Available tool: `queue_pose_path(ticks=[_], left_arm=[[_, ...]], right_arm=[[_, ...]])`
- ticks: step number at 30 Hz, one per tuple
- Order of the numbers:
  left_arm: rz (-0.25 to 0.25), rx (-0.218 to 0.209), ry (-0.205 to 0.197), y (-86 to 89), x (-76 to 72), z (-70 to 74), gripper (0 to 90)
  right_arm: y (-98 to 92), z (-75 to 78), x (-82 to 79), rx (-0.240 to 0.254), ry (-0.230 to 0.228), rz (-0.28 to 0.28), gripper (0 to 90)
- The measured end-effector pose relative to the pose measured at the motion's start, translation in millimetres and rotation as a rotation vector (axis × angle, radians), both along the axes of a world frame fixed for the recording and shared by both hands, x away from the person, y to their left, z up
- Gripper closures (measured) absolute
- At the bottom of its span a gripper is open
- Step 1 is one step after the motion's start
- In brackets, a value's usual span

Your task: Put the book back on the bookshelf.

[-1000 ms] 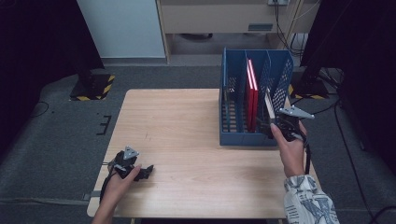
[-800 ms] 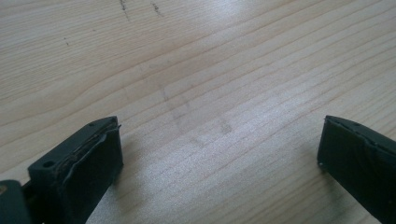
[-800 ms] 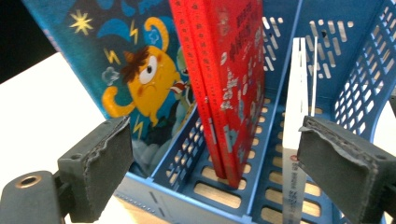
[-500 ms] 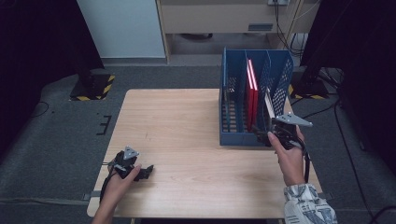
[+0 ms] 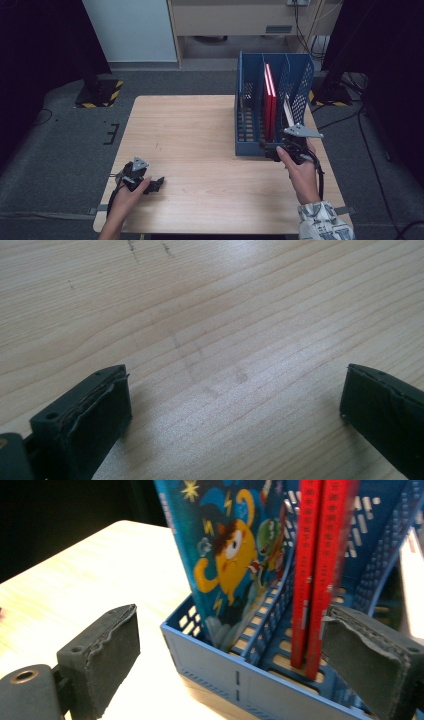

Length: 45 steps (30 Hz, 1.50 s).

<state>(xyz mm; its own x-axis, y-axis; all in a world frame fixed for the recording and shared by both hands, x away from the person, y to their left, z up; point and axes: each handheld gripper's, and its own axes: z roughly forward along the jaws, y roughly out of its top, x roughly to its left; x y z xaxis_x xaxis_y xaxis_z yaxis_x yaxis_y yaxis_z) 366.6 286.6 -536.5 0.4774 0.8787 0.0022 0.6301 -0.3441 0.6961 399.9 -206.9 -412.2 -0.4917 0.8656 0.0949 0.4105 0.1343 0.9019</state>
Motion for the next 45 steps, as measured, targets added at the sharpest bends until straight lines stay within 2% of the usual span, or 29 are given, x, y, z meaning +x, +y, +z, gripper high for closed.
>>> queue_pose_path(ticks=[22,34,45], left_arm=[[-0.002,0.000,0.000,0.2,-0.2,0.0,0.0],[-0.003,0.000,0.000,0.2,-0.3,0.0,0.0],[-0.004,0.000,0.000,0.2,-0.3,0.0,0.0]], right_arm=[[32.3,3.0,-12.6,-0.009,0.001,0.081,8.6],[65.3,2.3,-16.2,-0.030,0.004,0.144,8.6],[98.0,-5.0,-18.4,-0.077,0.014,0.204,9.0]])
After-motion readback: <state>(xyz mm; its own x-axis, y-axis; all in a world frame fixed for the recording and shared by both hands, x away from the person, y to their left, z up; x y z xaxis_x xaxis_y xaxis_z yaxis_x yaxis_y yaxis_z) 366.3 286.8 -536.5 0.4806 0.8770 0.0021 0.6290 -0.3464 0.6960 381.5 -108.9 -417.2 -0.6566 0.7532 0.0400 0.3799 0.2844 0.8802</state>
